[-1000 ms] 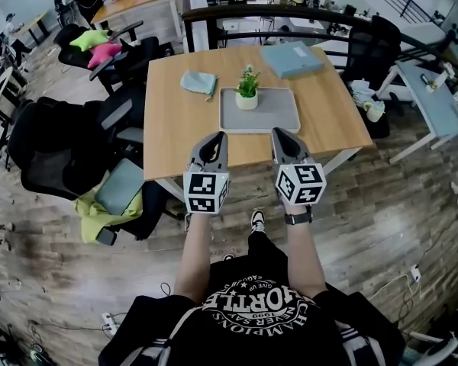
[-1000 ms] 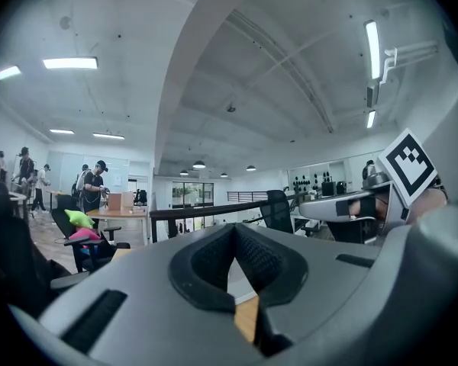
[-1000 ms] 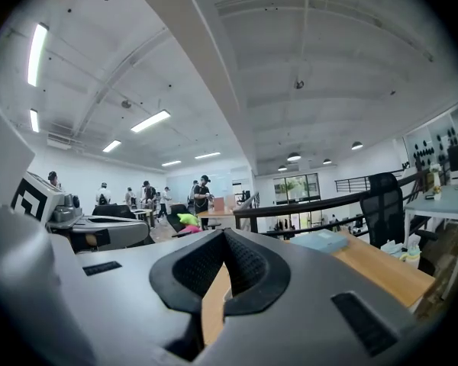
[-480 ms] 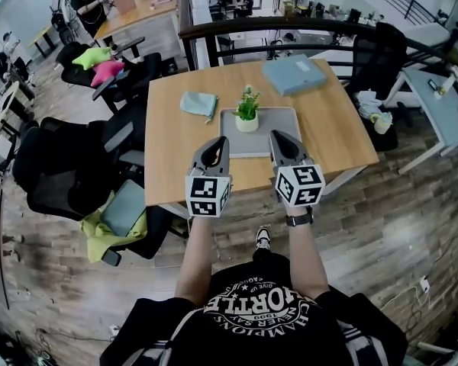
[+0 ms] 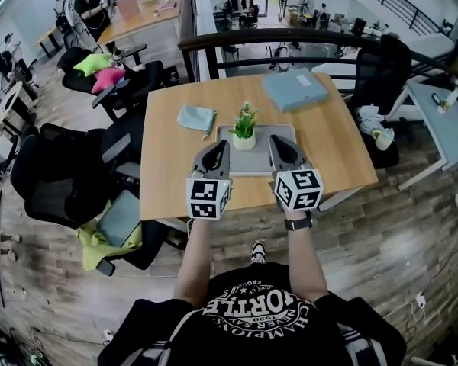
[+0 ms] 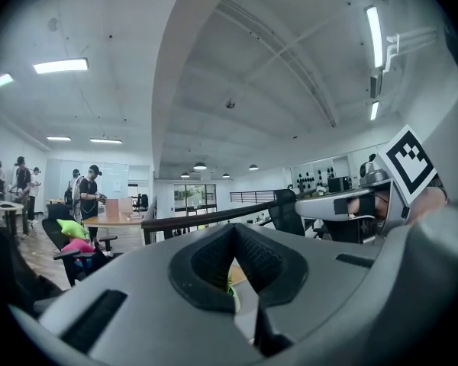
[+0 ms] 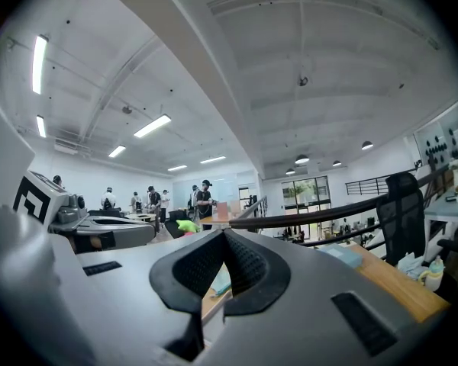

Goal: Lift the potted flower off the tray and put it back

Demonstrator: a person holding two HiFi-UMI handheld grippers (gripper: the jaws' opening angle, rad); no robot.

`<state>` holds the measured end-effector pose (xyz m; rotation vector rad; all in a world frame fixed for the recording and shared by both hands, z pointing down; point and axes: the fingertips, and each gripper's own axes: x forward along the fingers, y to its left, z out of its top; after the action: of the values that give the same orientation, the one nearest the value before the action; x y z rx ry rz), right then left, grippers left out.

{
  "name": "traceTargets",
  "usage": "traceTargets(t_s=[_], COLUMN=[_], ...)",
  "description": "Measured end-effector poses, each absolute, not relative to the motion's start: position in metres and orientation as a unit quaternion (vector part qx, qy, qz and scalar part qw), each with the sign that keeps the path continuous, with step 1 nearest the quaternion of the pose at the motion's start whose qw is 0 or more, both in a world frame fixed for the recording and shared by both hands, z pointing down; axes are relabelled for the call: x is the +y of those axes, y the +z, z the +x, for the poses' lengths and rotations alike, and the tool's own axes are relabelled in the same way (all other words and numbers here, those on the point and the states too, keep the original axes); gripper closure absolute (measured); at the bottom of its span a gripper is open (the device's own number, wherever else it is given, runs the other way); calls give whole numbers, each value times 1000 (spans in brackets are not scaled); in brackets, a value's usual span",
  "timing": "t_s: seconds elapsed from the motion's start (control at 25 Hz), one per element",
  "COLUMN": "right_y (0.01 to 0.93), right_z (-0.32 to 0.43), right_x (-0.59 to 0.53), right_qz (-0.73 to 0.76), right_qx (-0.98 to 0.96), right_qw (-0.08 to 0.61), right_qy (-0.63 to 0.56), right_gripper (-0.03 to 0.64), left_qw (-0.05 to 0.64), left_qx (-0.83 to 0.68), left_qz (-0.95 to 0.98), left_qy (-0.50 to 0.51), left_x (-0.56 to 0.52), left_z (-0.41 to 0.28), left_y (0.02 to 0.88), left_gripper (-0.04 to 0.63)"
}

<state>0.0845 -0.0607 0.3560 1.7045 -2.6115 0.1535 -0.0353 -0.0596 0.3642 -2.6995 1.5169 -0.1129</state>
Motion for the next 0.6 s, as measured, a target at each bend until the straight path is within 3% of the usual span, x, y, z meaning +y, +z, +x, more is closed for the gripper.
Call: traceTargets(t_s=[0.6], right_y=[361], right_z=[127], right_x=[-118], right_qz=[515], right_qx=[-856], right_qw=[18], right_qy=[49], right_gripper=[600], left_qw=[18], left_qx=[496], left_qz=[-867], left_qy=[-37], left_x=[-117], left_z=[26], left_y=[371], left_gripper=[577])
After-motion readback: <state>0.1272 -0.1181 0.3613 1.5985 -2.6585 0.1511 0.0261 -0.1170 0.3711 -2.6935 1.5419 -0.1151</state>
